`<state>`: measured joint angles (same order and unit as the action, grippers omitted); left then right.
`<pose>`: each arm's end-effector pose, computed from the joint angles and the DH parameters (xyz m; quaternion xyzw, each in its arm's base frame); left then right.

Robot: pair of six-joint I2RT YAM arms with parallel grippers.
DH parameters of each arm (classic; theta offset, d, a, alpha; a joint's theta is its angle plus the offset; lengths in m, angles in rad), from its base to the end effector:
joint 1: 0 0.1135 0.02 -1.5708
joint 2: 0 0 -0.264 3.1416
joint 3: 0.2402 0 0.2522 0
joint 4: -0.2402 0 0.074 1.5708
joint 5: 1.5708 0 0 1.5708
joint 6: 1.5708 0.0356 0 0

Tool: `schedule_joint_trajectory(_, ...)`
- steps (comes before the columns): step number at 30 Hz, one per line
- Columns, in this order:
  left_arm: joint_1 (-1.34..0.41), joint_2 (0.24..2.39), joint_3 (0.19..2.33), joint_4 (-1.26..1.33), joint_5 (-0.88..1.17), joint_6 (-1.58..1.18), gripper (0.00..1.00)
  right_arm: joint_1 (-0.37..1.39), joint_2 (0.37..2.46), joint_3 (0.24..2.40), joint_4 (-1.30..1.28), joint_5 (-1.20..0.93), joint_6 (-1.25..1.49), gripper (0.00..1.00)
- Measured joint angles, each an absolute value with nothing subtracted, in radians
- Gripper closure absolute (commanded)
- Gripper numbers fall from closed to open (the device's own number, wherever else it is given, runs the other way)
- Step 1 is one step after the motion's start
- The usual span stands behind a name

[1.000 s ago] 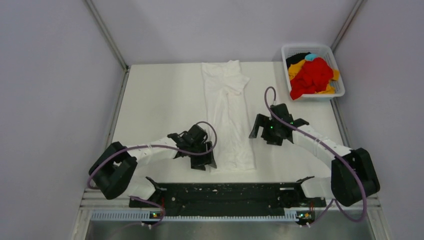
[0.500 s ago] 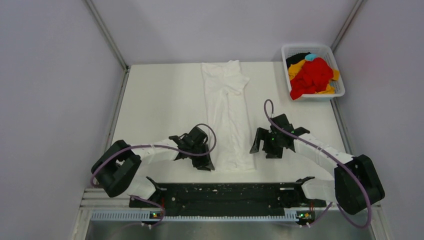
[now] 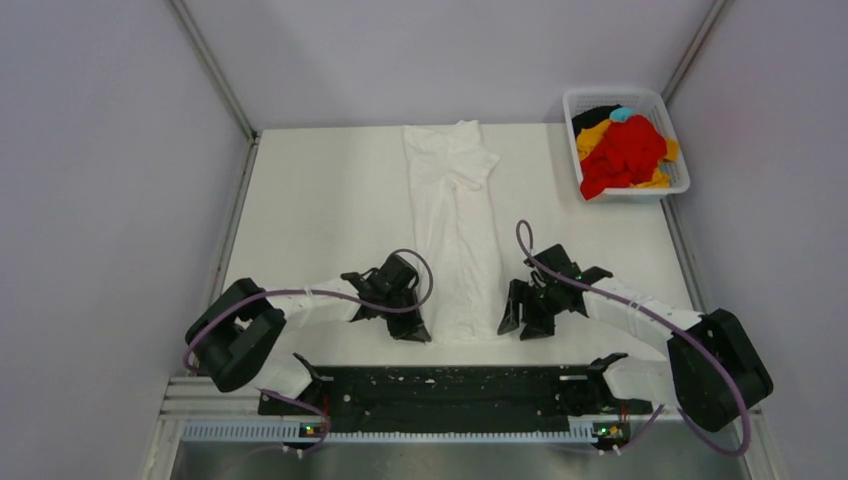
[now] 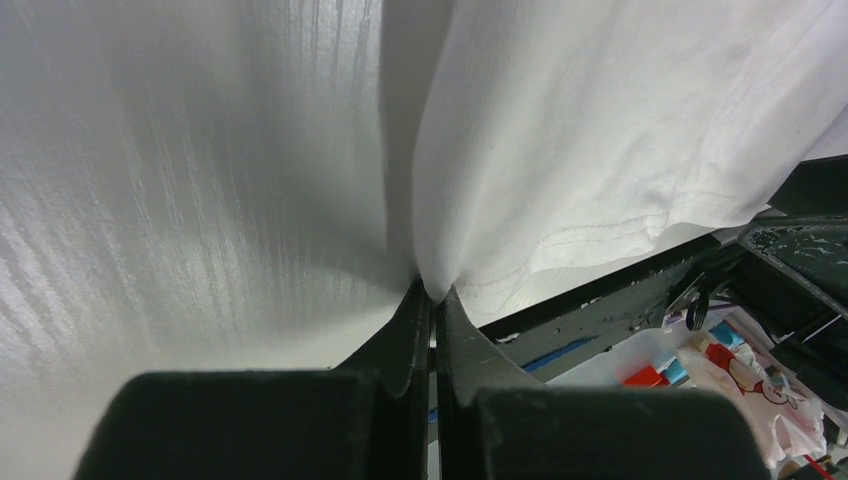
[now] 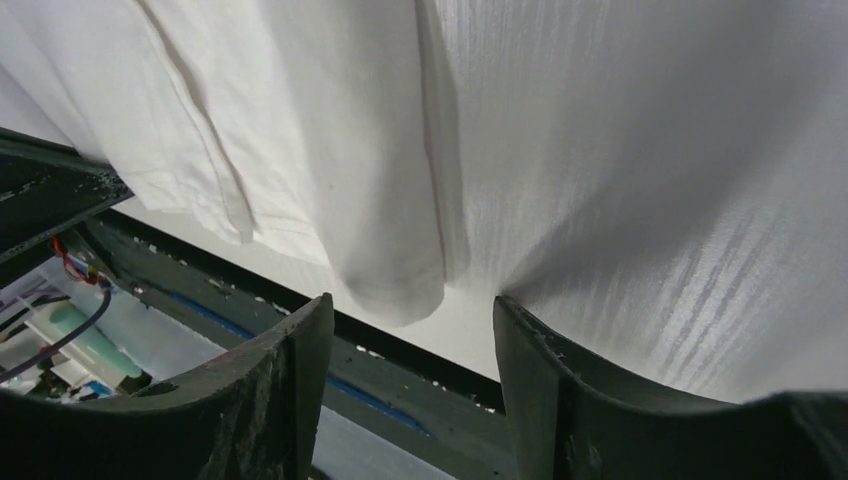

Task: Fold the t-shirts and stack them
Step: Grab the bottom of the folded rectangular tshirt with both arms, then fold the folded rectangular tshirt in 1/3 of the way

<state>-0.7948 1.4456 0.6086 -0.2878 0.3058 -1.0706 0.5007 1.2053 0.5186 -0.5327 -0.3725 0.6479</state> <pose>0.1620 -0.1804 0.1363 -0.0991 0.9593 -0.2640 0.0109 0.1605 0.1026 0.1505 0.0389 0.9673 0.2464 0.0452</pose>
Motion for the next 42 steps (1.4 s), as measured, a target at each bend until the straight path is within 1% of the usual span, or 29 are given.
schedule_joint_trajectory(5,-0.811,1.444,0.608,-0.287,0.295,-1.089,1.0,0.504,1.226,0.509,-0.489,-0.402,0.649,0.47)
schedule_joint_trajectory(6,-0.815,1.444,0.608,-0.287,0.292,-1.093,1.0,0.504,1.233,0.509,-0.478,-0.407,0.651,0.5)
schedule_joint_trajectory(7,-0.817,1.444,0.608,-0.287,0.292,-1.097,1.0,0.504,1.238,0.508,-0.47,-0.413,0.651,0.54)
schedule_joint_trajectory(8,-0.82,1.444,0.608,-0.287,0.29,-1.098,1.0,0.505,1.243,0.508,-0.459,-0.417,0.651,0.61)
schedule_joint_trajectory(9,-0.822,1.444,0.608,-0.287,0.29,-1.102,1.0,0.506,1.248,0.504,-0.445,-0.421,0.649,0.7)
schedule_joint_trajectory(11,-0.825,1.444,0.608,-0.288,0.287,-1.106,1.0,0.508,1.26,0.497,-0.424,-0.425,0.647,0.92)
schedule_joint_trajectory(12,-0.827,1.444,0.609,-0.289,0.285,-1.108,1.0,0.509,1.264,0.489,-0.416,-0.423,0.649,1.0)
schedule_joint_trajectory(16,-0.847,1.43,0.606,-0.301,0.267,-1.131,1.0,0.517,1.226,0.439,-0.396,-0.429,0.665,1.0)
schedule_joint_trajectory(22,-0.951,1.306,0.507,-0.325,0.245,-1.254,1.0,0.543,0.984,0.305,-0.464,-0.459,0.744,1.0)
schedule_joint_trajectory(26,-0.992,1.189,0.48,-0.405,0.221,-1.308,1.0,0.548,0.884,0.311,-0.529,-0.463,0.771,1.0)
schedule_joint_trajectory(29,-0.986,1.131,0.508,-0.442,0.164,-1.294,1.0,0.548,0.909,0.374,-0.558,-0.449,0.756,1.0)
schedule_joint_trajectory(33,-0.92,1.134,0.591,-0.446,0.101,-1.192,1.0,0.548,1.047,0.522,-0.569,-0.389,0.68,1.0)
schedule_joint_trajectory(36,-0.829,1.16,0.665,-0.426,0.051,-1.098,1.0,0.548,1.143,0.659,-0.553,-0.323,0.625,1.0)
schedule_joint_trajectory(42,-0.683,1.268,0.751,-0.295,0.058,-0.968,1.0,0.511,1.208,0.809,-0.472,-0.242,0.568,1.0)
